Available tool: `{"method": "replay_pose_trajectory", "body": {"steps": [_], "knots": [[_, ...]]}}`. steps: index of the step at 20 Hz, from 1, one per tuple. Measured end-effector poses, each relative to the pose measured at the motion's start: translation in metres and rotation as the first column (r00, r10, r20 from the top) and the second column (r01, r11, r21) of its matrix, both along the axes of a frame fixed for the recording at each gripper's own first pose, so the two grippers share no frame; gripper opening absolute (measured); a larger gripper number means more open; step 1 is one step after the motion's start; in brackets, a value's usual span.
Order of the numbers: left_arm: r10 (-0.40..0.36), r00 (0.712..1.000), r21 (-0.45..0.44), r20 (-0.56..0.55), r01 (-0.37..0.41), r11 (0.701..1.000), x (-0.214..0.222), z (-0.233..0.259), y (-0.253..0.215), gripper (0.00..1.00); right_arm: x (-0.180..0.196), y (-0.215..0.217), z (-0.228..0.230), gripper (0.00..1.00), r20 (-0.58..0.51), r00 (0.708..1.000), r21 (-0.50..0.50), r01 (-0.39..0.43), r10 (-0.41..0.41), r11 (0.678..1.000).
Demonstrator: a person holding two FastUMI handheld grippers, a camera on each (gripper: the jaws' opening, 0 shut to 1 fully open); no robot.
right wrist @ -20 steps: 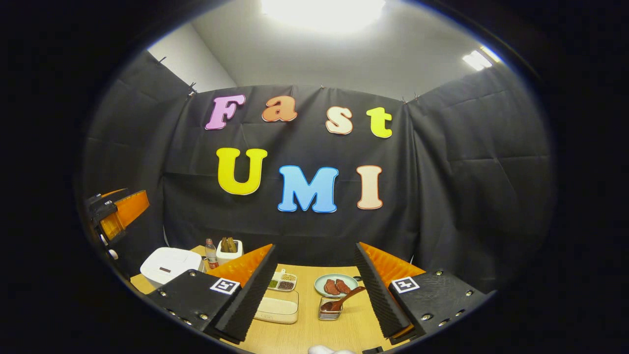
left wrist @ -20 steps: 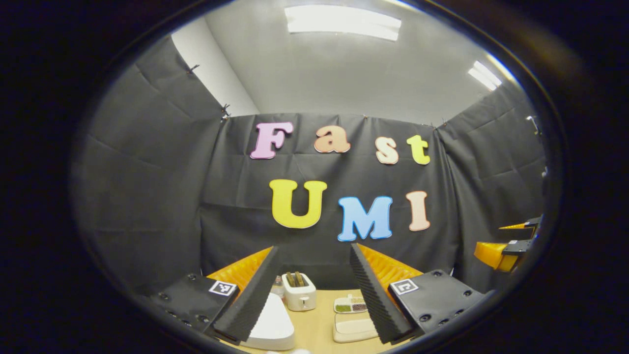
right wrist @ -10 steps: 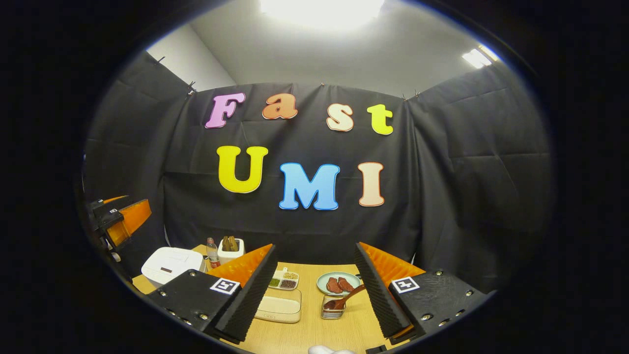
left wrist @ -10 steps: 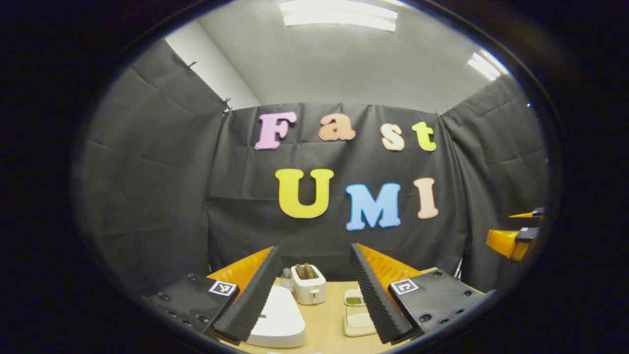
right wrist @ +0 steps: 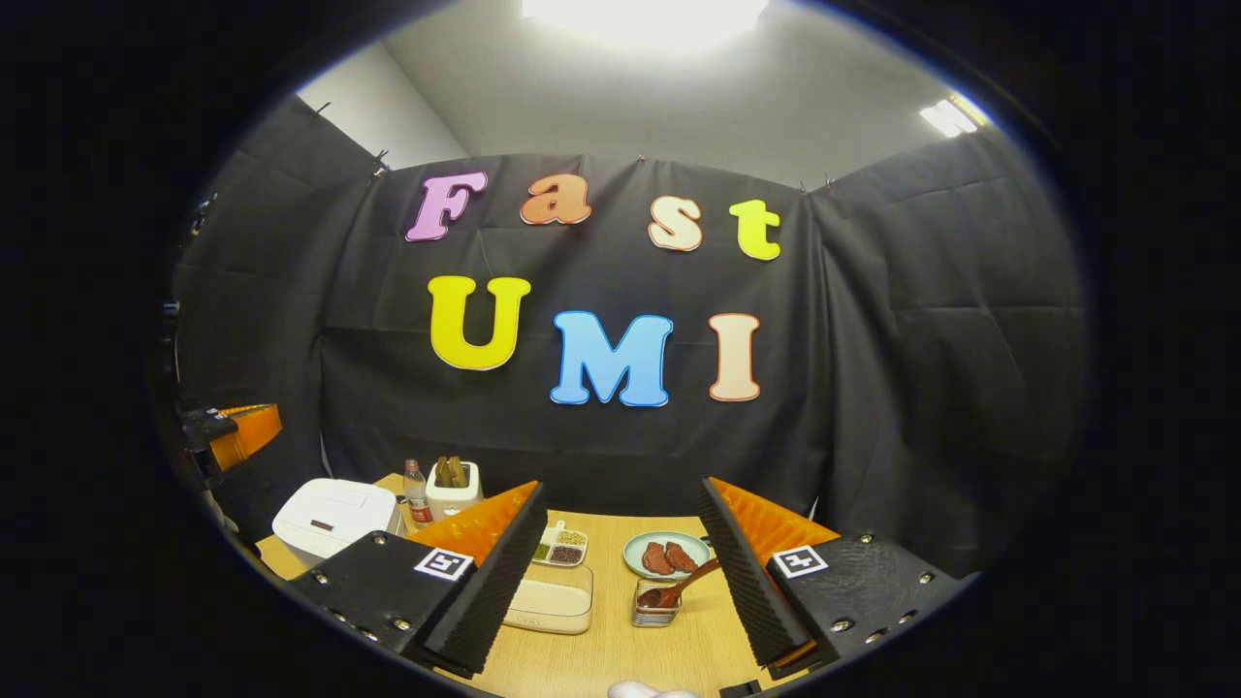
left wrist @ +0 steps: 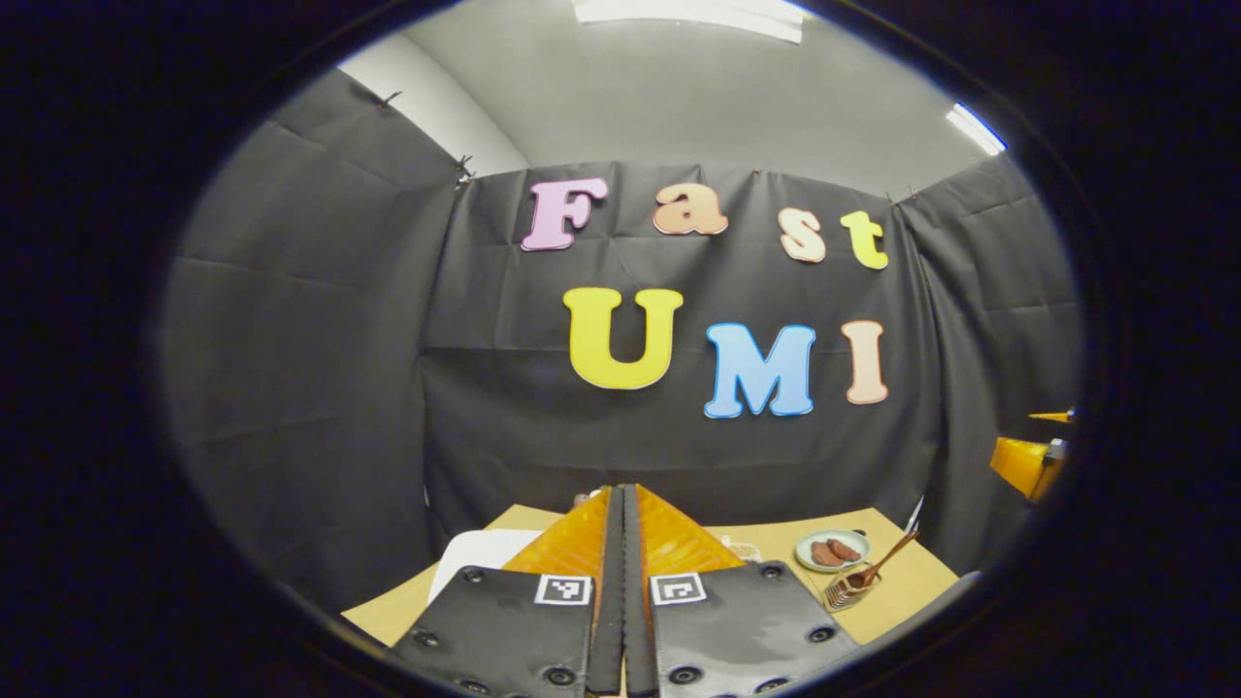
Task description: Close the left gripper, press the button to open the rice cooker; take a wooden spoon from the chopstick holder with the right hand, scoop a spoonful of rice and pour it into the rice cooker, then put the wooden spoon back into the chopstick holder.
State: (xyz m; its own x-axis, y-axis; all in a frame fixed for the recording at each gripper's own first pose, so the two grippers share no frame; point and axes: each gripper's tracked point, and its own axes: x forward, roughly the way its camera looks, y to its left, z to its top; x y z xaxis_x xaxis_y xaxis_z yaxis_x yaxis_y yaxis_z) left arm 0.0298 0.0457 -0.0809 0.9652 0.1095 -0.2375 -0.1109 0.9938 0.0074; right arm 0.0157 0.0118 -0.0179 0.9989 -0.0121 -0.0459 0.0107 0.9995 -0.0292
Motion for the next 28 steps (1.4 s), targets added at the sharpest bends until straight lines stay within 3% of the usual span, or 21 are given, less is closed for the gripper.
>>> {"method": "replay_pose_trajectory", "body": {"steps": [2,6,8,13,20,21,25,26,28], "knots": [[0.052,0.998,0.019,-0.022,-0.051,0.998,0.014,-0.019,0.027,0.08,0.002,0.002,-0.004,0.96,-0.012,1.000,-0.002,-0.001,0.001,1.000],[0.066,0.982,-0.024,-0.176,-0.071,0.997,0.030,-0.102,0.051,0.08,0.004,0.010,-0.012,0.96,-0.038,0.999,-0.016,-0.008,0.007,1.000],[0.125,0.958,0.004,-0.257,-0.129,0.992,0.033,-0.150,0.080,0.07,0.006,0.013,-0.016,0.96,-0.053,0.999,-0.031,-0.011,0.009,0.999],[0.188,0.892,0.008,-0.411,-0.203,0.979,0.030,-0.236,0.115,0.08,0.008,0.020,-0.029,0.96,-0.089,0.996,-0.055,-0.015,0.010,0.998],[0.194,0.846,0.007,-0.497,-0.219,0.976,0.036,-0.274,0.124,0.08,0.008,0.026,-0.043,0.96,-0.127,0.992,-0.051,-0.023,0.016,0.998],[0.194,0.857,0.019,-0.477,-0.211,0.977,0.042,-0.272,0.127,0.08,0.008,0.026,-0.044,0.96,-0.128,0.992,-0.052,-0.024,0.017,0.998],[0.185,0.837,0.022,-0.516,-0.203,0.979,0.041,-0.275,0.123,0.08,0.007,0.026,-0.045,0.96,-0.132,0.991,-0.046,-0.023,0.017,0.999],[0.177,0.816,0.007,-0.551,-0.207,0.978,0.038,-0.282,0.121,0.08,0.007,0.027,-0.047,0.96,-0.136,0.990,-0.043,-0.025,0.019,0.999],[0.167,0.807,0.005,-0.566,-0.199,0.980,0.043,-0.286,0.124,0.09,0.007,0.028,-0.049,0.96,-0.146,0.989,-0.038,-0.027,0.021,0.999]]}}
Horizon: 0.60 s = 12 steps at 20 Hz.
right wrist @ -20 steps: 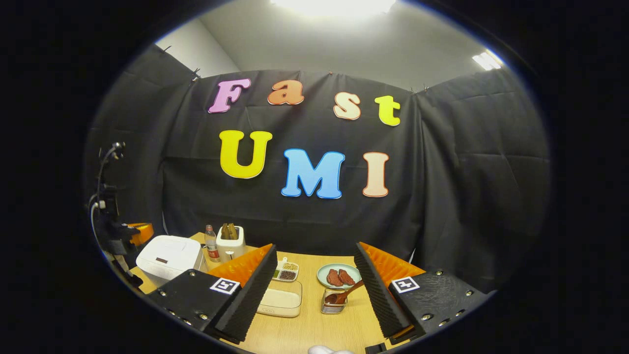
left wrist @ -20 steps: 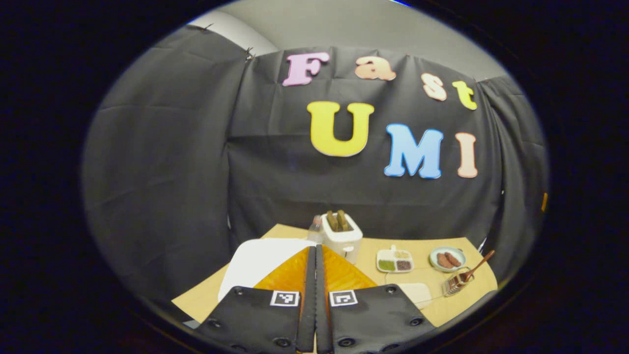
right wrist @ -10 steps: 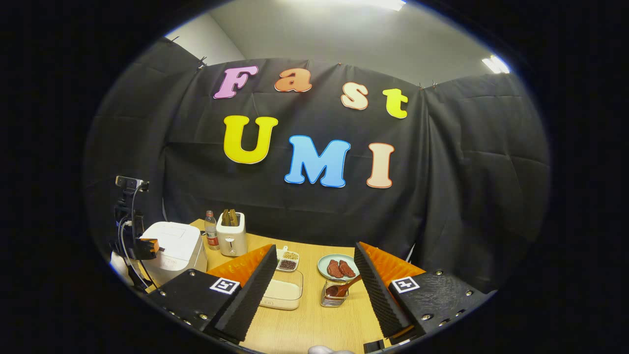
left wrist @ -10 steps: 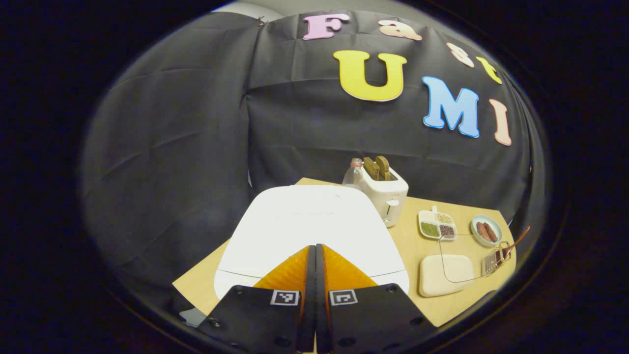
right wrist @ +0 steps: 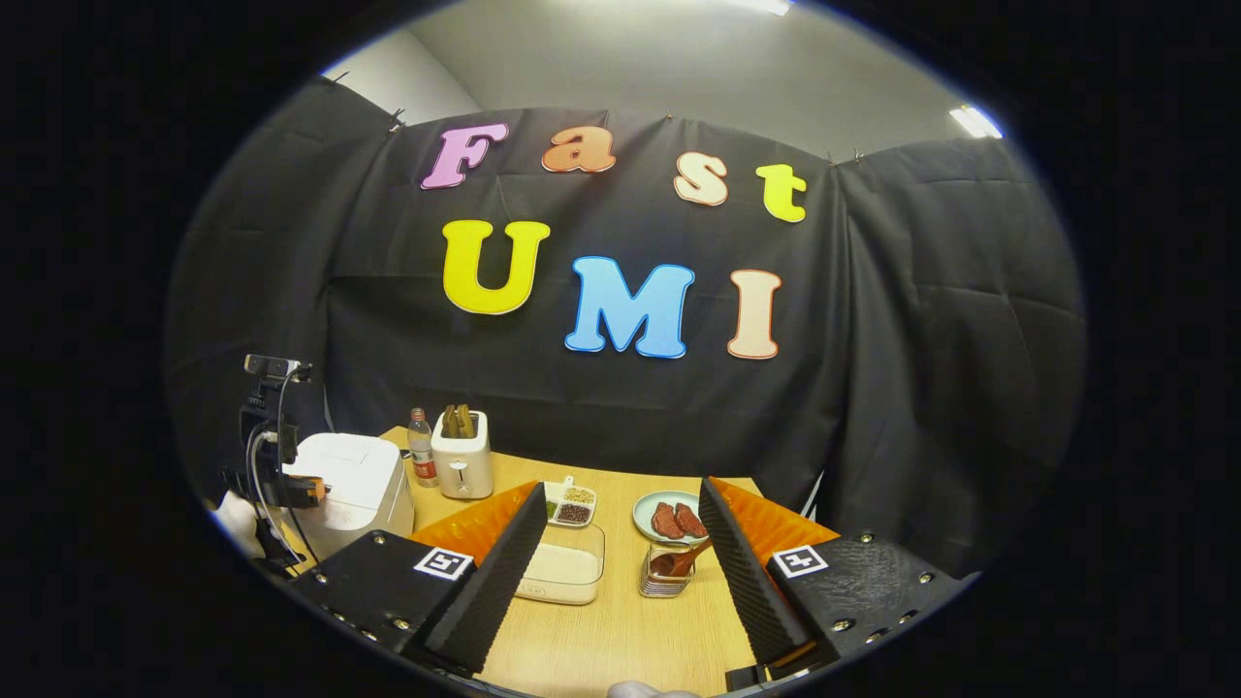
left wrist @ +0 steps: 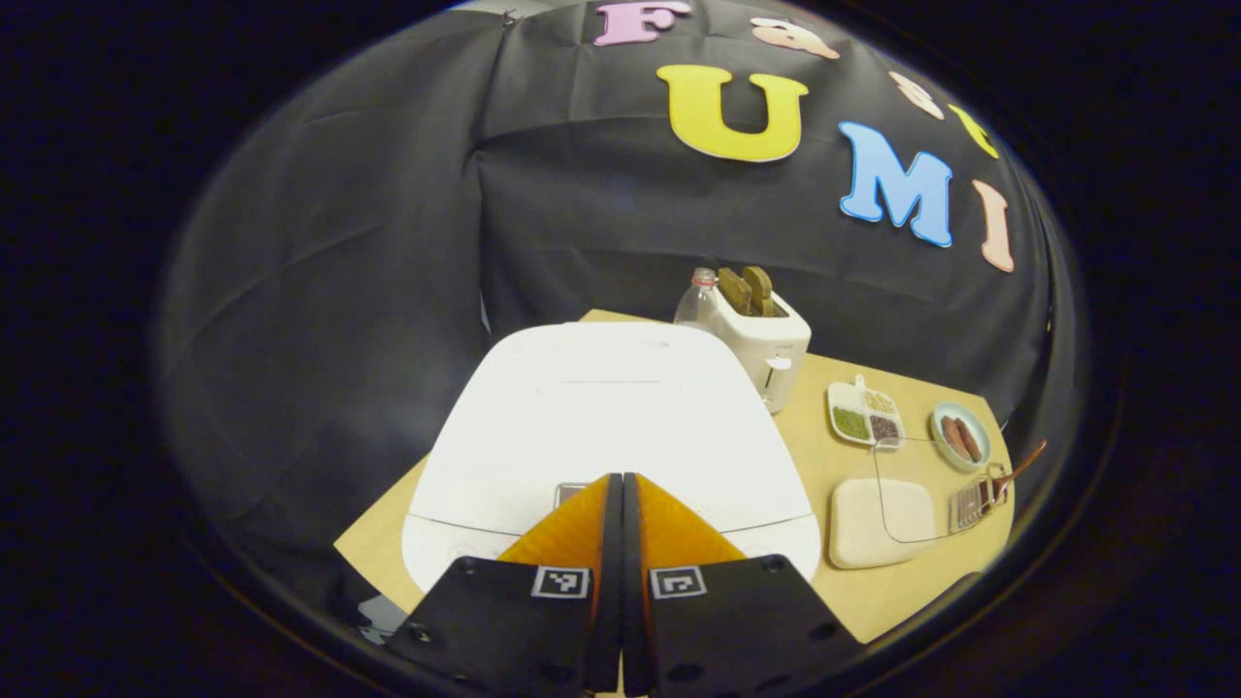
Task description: Close the left gripper, press the button to open the rice cooker; take a wooden spoon from the chopstick holder with the right hand, scoop a spoonful of rice and pour it into the rice cooker, then put the wooden spoon back into the chopstick holder.
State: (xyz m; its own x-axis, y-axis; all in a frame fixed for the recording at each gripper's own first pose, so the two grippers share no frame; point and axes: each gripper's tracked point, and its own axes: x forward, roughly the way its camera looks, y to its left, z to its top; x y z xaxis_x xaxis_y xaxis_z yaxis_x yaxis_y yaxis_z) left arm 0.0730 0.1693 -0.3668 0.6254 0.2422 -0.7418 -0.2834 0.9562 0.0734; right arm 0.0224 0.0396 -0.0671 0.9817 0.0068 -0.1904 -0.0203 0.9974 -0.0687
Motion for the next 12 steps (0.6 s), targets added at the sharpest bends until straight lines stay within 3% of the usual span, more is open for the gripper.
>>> {"method": "replay_pose_trajectory", "body": {"steps": [6,9,10,12], "knots": [[-0.020,1.000,0.016,-0.004,0.020,1.000,0.003,0.004,0.000,0.09,0.001,0.003,-0.001,0.96,0.008,1.000,0.006,-0.005,0.005,1.000],[-0.008,0.990,0.076,0.138,-0.003,0.997,0.018,0.042,0.006,0.09,-0.001,0.002,0.004,0.96,0.037,0.999,0.028,-0.005,0.004,1.000],[-0.024,0.974,0.114,0.224,-0.002,0.993,0.032,0.068,0.009,0.08,-0.001,0.001,0.008,0.96,0.053,0.999,0.025,-0.003,0.001,1.000],[-0.072,0.910,0.210,0.409,-0.017,0.978,0.053,0.136,0.010,0.09,-0.003,-0.002,0.013,0.96,0.079,0.997,0.020,-0.002,0.001,1.000]]}}
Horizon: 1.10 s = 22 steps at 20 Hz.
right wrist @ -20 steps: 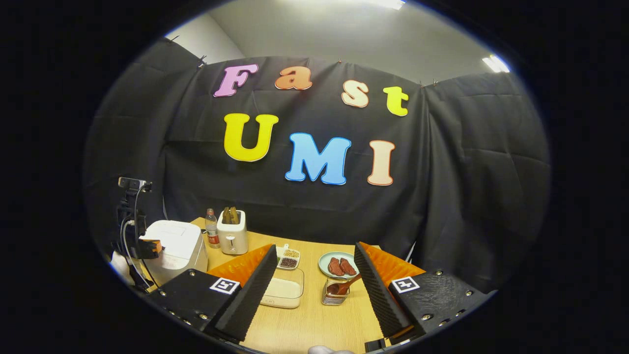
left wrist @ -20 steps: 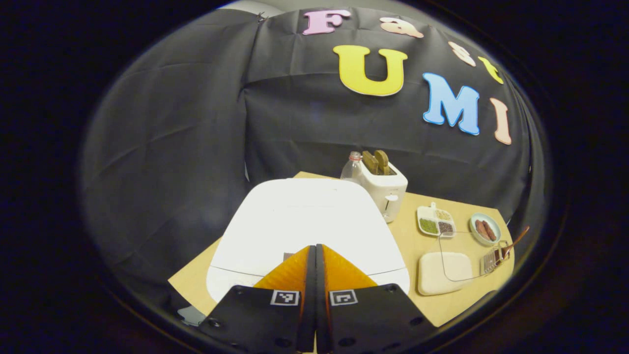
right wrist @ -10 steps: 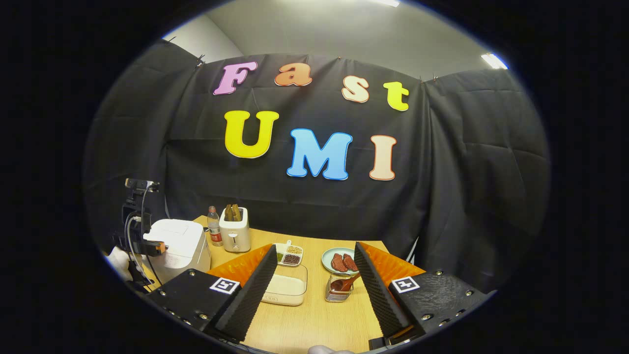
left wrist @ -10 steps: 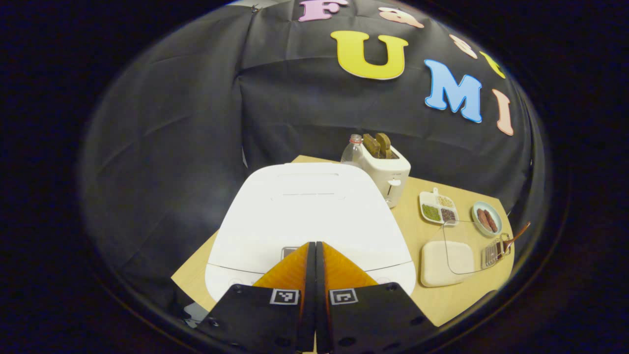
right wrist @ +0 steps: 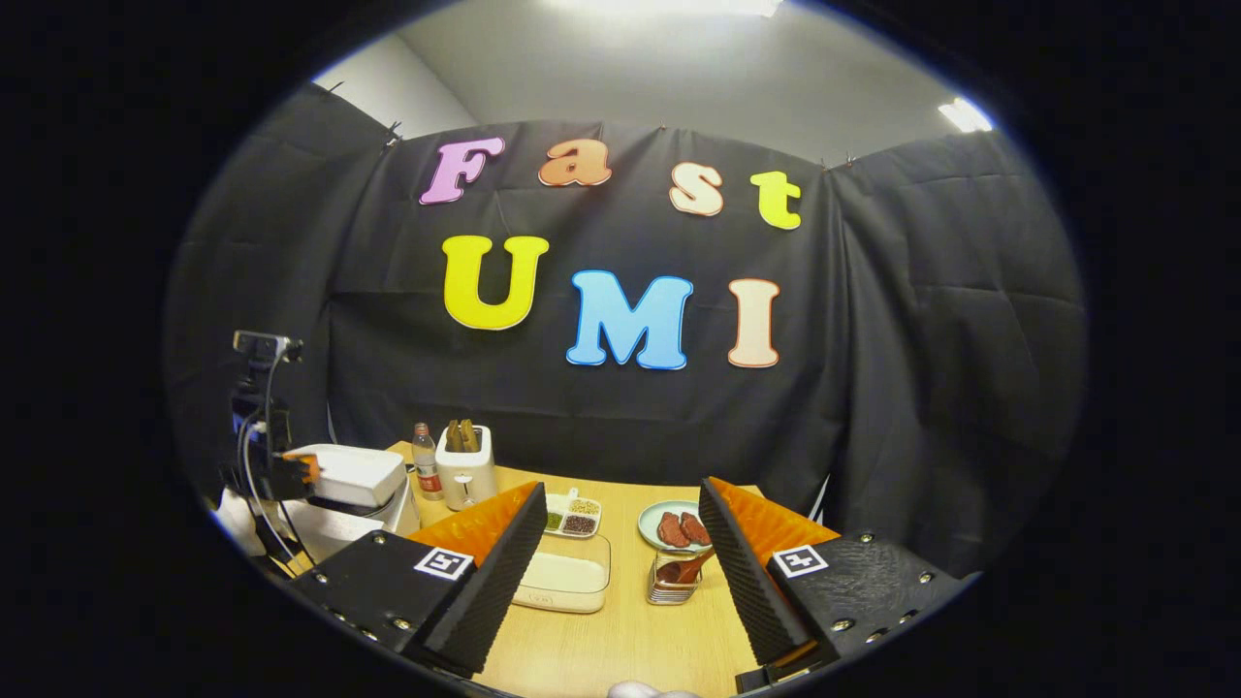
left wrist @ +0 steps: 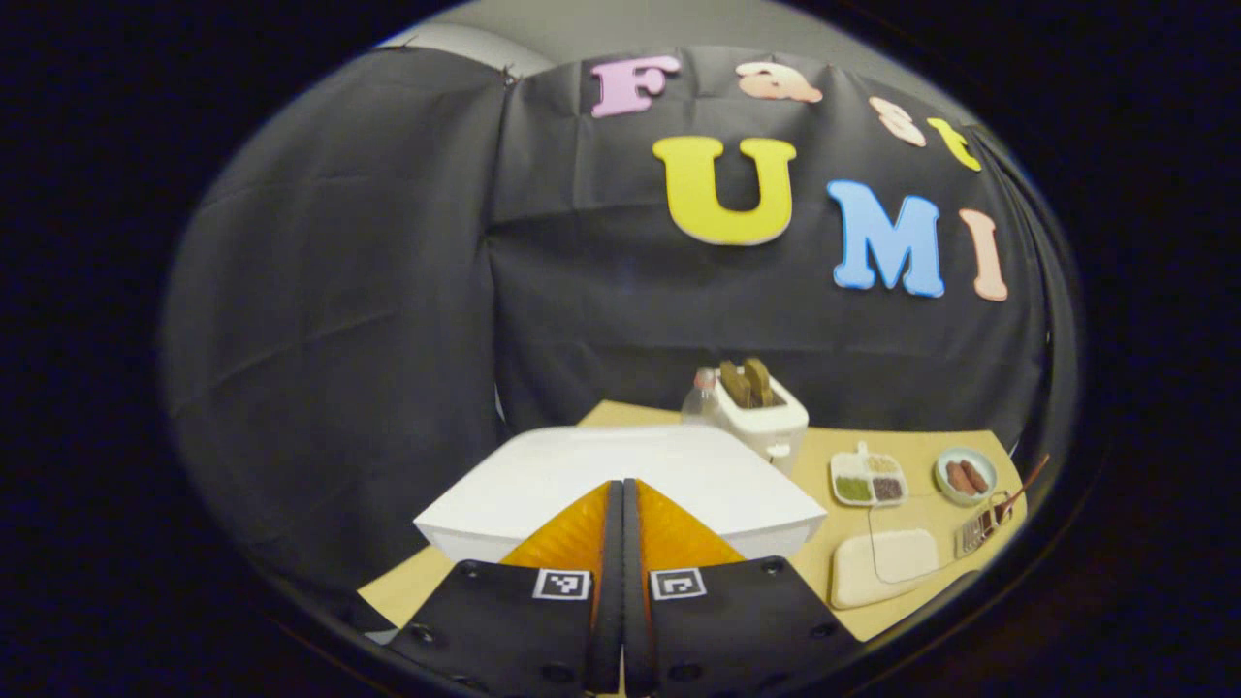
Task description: Close the left gripper, press the button to open the rice cooker; take a wooden spoon from the chopstick holder with the right hand, scoop a spoonful of rice and pour it into the rice cooker, then put the wooden spoon back into the chopstick holder.
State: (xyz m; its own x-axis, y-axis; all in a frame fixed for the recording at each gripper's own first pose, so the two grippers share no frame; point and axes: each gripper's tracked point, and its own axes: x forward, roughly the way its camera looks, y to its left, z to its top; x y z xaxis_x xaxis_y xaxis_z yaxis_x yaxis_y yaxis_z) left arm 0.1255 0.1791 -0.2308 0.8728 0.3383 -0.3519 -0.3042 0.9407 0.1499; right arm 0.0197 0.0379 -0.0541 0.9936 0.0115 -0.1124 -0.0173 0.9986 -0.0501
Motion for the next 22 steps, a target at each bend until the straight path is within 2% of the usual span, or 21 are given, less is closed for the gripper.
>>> {"method": "replay_pose_trajectory", "body": {"steps": [2,4,6,10,14,16,19,22], "knots": [[-0.032,0.992,0.045,0.125,0.027,0.999,-0.001,0.066,-0.013,0.09,0.000,-0.001,0.004,0.96,0.017,1.000,0.015,-0.002,0.001,1.000],[-0.072,0.981,0.054,0.179,0.063,0.997,-0.012,0.103,-0.035,0.09,0.000,-0.005,0.008,0.96,0.033,0.999,0.030,0.007,-0.008,1.000],[-0.100,0.973,0.025,0.208,0.097,0.995,-0.023,0.128,-0.056,0.09,0.000,-0.009,0.017,0.96,0.062,0.998,0.048,0.020,-0.023,0.999],[-0.150,0.959,-0.005,0.242,0.156,0.988,-0.052,0.160,-0.083,0.10,0.000,-0.019,0.021,0.96,0.090,0.995,0.056,0.047,-0.052,0.997],[-0.207,0.950,-0.007,0.232,0.215,0.977,-0.078,0.168,-0.108,0.08,0.001,-0.029,0.014,0.96,0.077,0.995,0.081,0.063,-0.070,0.995],[-0.245,0.944,-0.030,0.222,0.258,0.966,-0.094,0.161,-0.125,0.25,0.000,-0.033,0.009,0.96,0.074,0.994,0.107,0.075,-0.083,0.991],[-0.306,0.928,-0.001,0.212,0.314,0.950,-0.112,0.157,-0.143,0.53,-0.002,-0.041,-0.008,0.96,0.048,0.994,0.127,0.091,-0.098,0.988],[-0.286,0.927,-0.025,0.242,0.301,0.953,-0.118,0.161,-0.147,0.81,-0.002,-0.051,-0.026,0.96,0.020,0.993,0.132,0.110,-0.113,0.985]]}}
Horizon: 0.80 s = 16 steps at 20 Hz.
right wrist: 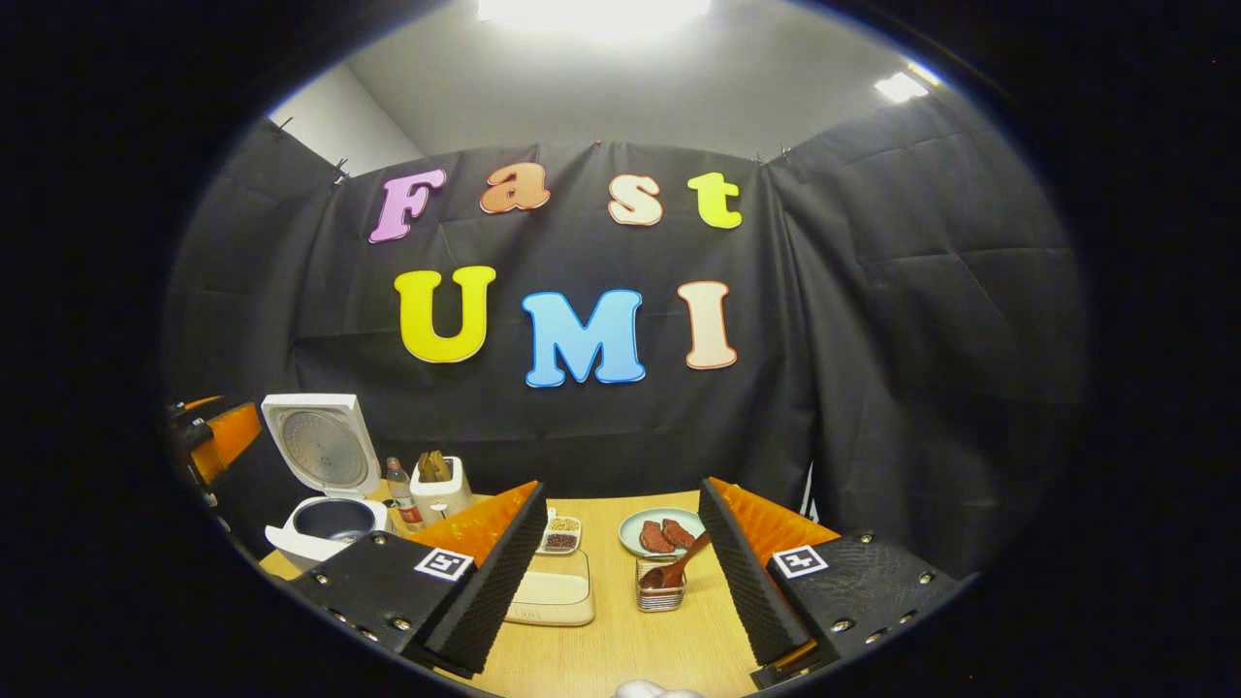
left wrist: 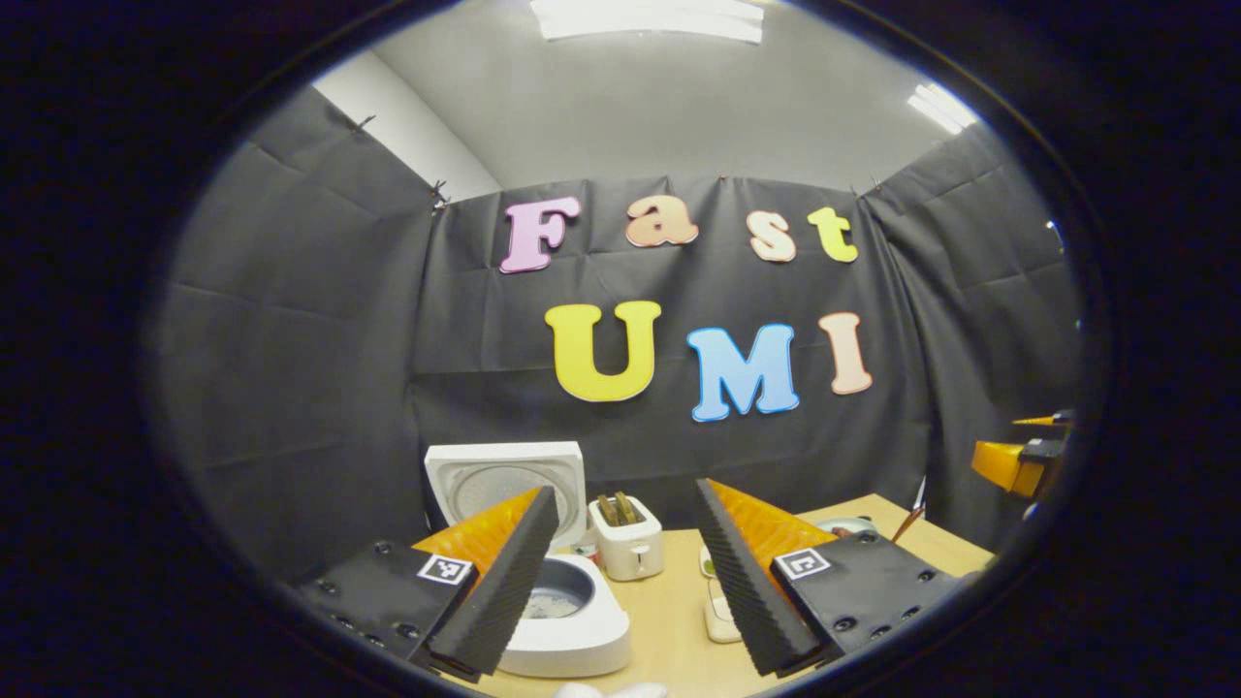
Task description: Close the left gripper, press the button to open the rice cooker; take a wooden spoon from the chopstick holder with the right hand, scoop a spoonful of rice and pour it into the rice cooker, then put the wooden spoon back into the chopstick holder.
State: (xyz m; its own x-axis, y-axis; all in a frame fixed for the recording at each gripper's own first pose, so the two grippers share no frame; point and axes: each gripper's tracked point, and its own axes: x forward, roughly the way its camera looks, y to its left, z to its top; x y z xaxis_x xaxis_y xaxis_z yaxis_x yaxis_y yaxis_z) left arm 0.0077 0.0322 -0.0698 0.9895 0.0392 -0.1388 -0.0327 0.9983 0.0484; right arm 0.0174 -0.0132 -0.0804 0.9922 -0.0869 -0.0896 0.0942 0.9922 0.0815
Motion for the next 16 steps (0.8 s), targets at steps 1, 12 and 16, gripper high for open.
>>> {"method": "replay_pose_trajectory", "body": {"steps": [1,12,16], "knots": [[0.005,1.000,-0.006,-0.001,-0.005,1.000,0.001,0.003,-0.001,0.90,0.001,-0.004,-0.007,0.96,-0.012,1.000,0.001,0.005,-0.005,1.000],[0.022,0.996,-0.047,0.083,-0.018,0.999,0.011,0.034,-0.026,0.97,0.065,-0.054,-0.114,0.97,-0.119,0.992,0.085,0.059,-0.049,0.995],[0.037,0.994,-0.032,0.102,-0.034,0.999,0.015,0.038,-0.031,0.99,0.108,-0.069,-0.154,0.97,-0.144,0.987,0.105,0.081,-0.066,0.991]]}}
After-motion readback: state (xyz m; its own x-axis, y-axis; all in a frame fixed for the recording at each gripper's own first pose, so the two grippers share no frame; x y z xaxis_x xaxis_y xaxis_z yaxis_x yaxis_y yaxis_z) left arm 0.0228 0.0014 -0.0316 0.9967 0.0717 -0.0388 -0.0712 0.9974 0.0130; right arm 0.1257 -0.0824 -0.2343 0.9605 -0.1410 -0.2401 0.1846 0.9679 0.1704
